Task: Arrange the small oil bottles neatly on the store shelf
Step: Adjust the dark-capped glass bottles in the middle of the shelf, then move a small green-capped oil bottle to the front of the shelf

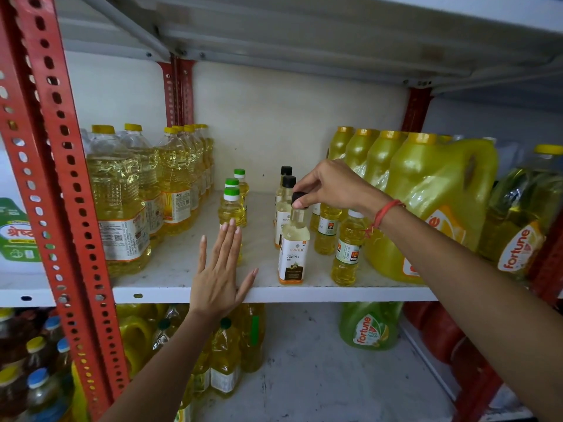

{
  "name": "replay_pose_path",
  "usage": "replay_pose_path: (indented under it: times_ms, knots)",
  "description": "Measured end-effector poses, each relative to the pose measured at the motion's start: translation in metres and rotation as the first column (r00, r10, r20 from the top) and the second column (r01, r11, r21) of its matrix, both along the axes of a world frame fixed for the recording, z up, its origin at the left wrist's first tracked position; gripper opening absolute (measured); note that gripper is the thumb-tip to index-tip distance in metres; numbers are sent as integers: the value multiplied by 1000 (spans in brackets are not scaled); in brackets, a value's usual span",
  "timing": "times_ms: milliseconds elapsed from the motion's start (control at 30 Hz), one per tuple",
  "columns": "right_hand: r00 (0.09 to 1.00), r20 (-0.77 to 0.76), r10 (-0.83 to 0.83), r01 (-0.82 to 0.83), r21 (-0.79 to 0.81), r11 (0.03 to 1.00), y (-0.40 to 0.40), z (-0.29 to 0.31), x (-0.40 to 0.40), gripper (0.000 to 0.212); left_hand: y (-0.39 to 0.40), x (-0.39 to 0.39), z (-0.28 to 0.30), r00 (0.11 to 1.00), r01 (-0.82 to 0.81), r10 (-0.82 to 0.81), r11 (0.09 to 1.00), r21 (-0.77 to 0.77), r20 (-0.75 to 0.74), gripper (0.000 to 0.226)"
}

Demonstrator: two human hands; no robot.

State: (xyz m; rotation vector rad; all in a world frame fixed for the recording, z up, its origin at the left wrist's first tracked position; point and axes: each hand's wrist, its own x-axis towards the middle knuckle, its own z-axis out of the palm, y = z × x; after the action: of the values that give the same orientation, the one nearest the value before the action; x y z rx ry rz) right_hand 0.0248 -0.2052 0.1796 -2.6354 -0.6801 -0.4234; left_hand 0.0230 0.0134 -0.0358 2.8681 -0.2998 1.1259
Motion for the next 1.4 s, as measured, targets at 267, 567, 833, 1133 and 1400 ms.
replay_pose_path:
  times_ms: [267,567,833,1133,1400]
  knots:
    - [996,76,-38,42,-47,998,11,10,2,57,20,-3,0,1000,-10,11,1000,-25,23,96]
    - [978,208,8,9,-80,997,97,5,22,46,65,-2,2,997,-77,76,997,27,19,105]
    - [985,159,-62,74,-76,994,129,-13,42,55,70,-1,2,996,-83,82,996,24,25,106]
    - [999,28,-47,48,-60,997,131,-11,47,42,68,-6,5,998,-61,62,998,-7,22,110]
    - [981,-188,54,-57,-7,998,122,-2,47,33,69,-9,7,999,-35,35,999,-14,4,127]
